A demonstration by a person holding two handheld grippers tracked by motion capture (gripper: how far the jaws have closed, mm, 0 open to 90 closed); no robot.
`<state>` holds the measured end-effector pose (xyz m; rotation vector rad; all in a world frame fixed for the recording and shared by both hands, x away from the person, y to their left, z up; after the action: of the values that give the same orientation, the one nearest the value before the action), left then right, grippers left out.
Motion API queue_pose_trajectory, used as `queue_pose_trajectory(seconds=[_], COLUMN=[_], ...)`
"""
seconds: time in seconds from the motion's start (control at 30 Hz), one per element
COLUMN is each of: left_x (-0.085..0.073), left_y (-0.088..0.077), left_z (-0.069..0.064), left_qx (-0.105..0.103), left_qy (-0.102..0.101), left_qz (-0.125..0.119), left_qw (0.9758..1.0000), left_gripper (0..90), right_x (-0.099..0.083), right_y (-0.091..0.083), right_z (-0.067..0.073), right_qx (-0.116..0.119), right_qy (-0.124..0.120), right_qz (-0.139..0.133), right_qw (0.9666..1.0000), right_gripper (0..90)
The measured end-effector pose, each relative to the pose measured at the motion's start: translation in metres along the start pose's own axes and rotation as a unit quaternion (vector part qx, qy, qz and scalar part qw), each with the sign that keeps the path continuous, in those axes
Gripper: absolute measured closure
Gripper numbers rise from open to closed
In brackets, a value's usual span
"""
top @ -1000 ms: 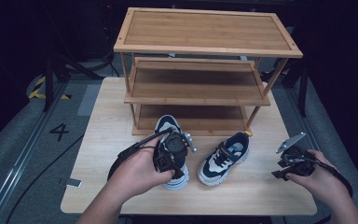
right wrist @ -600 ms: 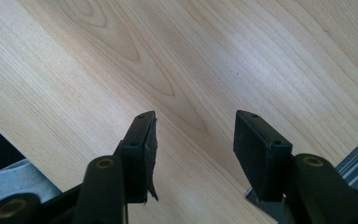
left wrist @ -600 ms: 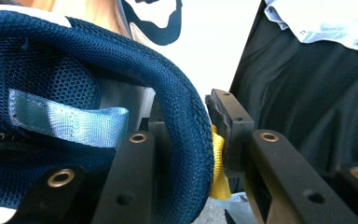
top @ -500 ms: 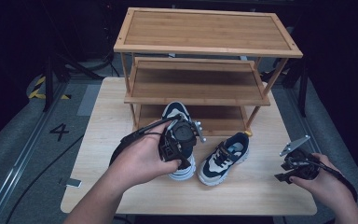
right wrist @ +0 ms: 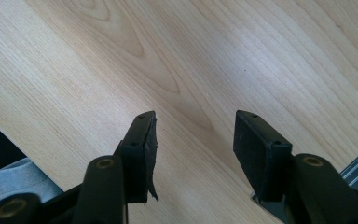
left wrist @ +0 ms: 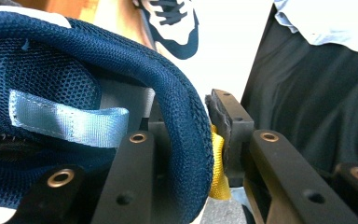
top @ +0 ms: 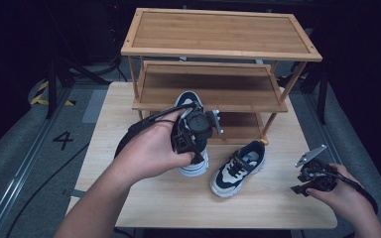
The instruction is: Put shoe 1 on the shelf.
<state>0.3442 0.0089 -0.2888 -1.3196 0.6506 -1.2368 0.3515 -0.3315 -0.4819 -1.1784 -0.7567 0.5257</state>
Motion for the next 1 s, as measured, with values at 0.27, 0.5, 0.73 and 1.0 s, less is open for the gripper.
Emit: queue_pose_trajectory(seconds=[0.27,0.5,0.73,1.0], left_x=[0.009,0.022,0.038,0.053], left_y=[0.002,0.007,0.020,0.035], left_z=[0.026,0.056,0.087,0.110], left_qx=[0.014,0.025,0.035,0.042], left_qy=[0.002,-0.009,0.012,0.030], left_qz=[0.000,0.001,-0.014,-0.033], left_qw=[0.9999,0.9997,0.9992,0.9981], left_gripper=[71.9,71.9,71.9,71.5], right_x=[-0.001,-0.005,-0.007,-0.006], right_y=[0.001,0.003,0.005,0.007], right_z=[0.001,0.001,0.001,0.001], right_qx=[-0.001,0.001,0.004,0.004], right_qy=[0.001,0.006,0.006,0.006], right_qz=[0.000,0.005,0.008,0.009], right_qw=[1.0000,1.0000,0.9999,0.9999], right_gripper=[50.1,50.3,50.3,50.3])
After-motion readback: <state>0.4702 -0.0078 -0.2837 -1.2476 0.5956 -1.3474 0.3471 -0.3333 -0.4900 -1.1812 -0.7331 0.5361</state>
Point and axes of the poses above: each handheld gripper's, and its own axes: y roughly forward along the jaws, x roughly out of its top, z roughly to its left, the point moved 9 cm from there along y, roughly forward along the jaws, and after that the axes turned 14 degrees about x, right-handed, at the moved point
